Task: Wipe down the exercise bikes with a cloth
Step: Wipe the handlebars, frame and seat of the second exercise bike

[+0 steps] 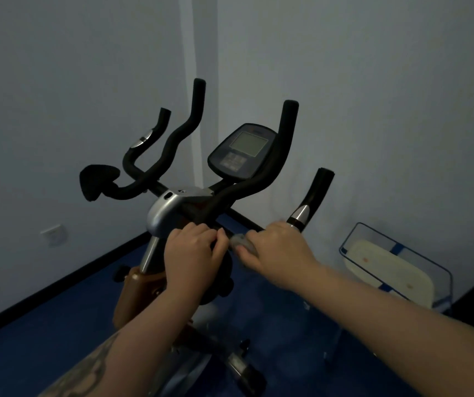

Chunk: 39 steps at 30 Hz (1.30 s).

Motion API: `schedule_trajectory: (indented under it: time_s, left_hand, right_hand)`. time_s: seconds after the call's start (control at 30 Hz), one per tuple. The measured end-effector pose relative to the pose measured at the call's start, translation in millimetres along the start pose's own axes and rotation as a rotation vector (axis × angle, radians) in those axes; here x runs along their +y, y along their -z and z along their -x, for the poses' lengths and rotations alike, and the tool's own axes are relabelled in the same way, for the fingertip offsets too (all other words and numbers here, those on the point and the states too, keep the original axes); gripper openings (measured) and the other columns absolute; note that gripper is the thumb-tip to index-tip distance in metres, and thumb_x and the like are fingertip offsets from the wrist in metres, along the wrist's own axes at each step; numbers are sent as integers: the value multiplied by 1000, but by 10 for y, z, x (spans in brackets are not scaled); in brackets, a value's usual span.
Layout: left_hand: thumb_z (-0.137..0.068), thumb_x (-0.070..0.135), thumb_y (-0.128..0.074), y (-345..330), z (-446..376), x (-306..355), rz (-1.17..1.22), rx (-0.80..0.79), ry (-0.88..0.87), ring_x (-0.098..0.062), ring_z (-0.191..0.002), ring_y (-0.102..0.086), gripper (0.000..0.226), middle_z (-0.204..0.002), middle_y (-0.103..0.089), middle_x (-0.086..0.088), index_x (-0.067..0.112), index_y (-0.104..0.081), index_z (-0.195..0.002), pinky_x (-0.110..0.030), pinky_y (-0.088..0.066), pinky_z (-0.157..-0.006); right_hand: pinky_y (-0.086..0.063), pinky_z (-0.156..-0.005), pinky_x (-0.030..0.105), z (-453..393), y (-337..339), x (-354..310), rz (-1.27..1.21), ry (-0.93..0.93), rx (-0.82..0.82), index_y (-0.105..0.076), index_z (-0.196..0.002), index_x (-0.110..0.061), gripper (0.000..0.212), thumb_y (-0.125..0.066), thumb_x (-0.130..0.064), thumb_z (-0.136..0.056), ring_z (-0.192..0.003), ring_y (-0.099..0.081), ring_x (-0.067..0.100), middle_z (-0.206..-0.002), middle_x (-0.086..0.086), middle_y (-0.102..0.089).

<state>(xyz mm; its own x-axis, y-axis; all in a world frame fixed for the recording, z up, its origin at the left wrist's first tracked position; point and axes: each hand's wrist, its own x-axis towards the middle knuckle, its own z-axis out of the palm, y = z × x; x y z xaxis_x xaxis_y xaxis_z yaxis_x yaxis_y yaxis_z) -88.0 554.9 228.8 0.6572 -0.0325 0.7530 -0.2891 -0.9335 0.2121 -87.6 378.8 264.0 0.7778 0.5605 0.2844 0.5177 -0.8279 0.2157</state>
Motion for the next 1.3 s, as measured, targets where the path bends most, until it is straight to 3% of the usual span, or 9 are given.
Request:
schedule_trajectory:
  time_s: [0.13,0.23,0.33,0.43,0.57,0.8,1.07,1.2,1.3]
  left_hand:
    - [-91,32,-46,-18,-6,5,13,10,41,-5,-55,-36,41,-53,-49,11,22,-59,-53,-27,-24,-61]
    - [-91,31,-47,-39,-7,-13,4,28,21,-6,-54,-37,40,-52,-48,10,21,-58,-53,-27,-21,-60]
    - [-91,32,-46,-26,-1,-11,5,24,13,-9,-54,-43,40,-53,-51,9,21,-59,-56,-28,-25,-60]
    - [-91,33,-45,-11,6,-7,8,-1,14,-8,-54,-39,40,-53,-51,10,22,-60,-56,-28,-27,-60]
    - [-92,34,-44,-27,-13,0,-16,-9,34,-4,-55,-33,42,-50,-49,12,24,-58,-54,-26,-24,-61]
    - [-92,30,-48,-22,5,-18,-40,0,18,-9,-52,-39,42,-49,-49,9,22,-57,-52,-29,-25,-59]
    - [-91,27,-45,13,-6,33,-29,49,156,-12,-50,-40,40,-49,-47,5,17,-54,-53,-27,-28,-46]
    - [-91,28,-44,48,-6,40,-28,31,163,-14,-48,-43,41,-49,-48,4,17,-54,-53,-30,-33,-44]
    - [-92,29,-43,70,8,46,-17,-2,159,-15,-49,-44,41,-50,-47,5,18,-53,-54,-31,-35,-45]
  right_hand:
    - [-35,-107,39,244,-58,211,-36,-76,165,-70,-77,-15,39,-43,-39,-93,-83,-58,18,-76,-1,-65]
    - [-49,-76,37,-24,-104,-138,107,-191,171,-67,-76,-15,27,-53,-32,-92,-62,-57,23,-64,2,-62]
    - [-33,-55,31,-291,-110,-357,71,-198,-67,-48,-116,-17,21,-44,-28,-99,-69,-60,26,-96,4,-61]
    - [-23,-47,29,-222,-92,-195,-5,-121,-51,-39,-130,-18,33,-37,-34,-102,-67,-57,24,-114,6,-56]
    - [-23,-52,31,-50,-48,-67,-85,-30,14,-46,-115,-17,36,-23,-41,-102,-56,-48,18,-78,-1,-64]
    - [-36,-52,34,-535,-98,-236,-9,-205,-235,-46,-124,-15,33,-55,-22,-93,-87,-59,27,-113,6,-51]
    - [-32,-54,32,-193,-171,-231,36,-144,-33,-44,-127,-17,41,-23,-43,-102,-62,-54,22,-80,0,-61]
    - [-24,-44,30,-473,-214,-340,96,-135,-165,-35,-132,-14,38,-47,-25,-97,-72,-55,26,-107,8,-52]
    - [-36,-52,33,-362,-140,-156,-101,-107,-120,-43,-123,-18,37,-31,-45,-101,-76,-62,28,-99,7,-64]
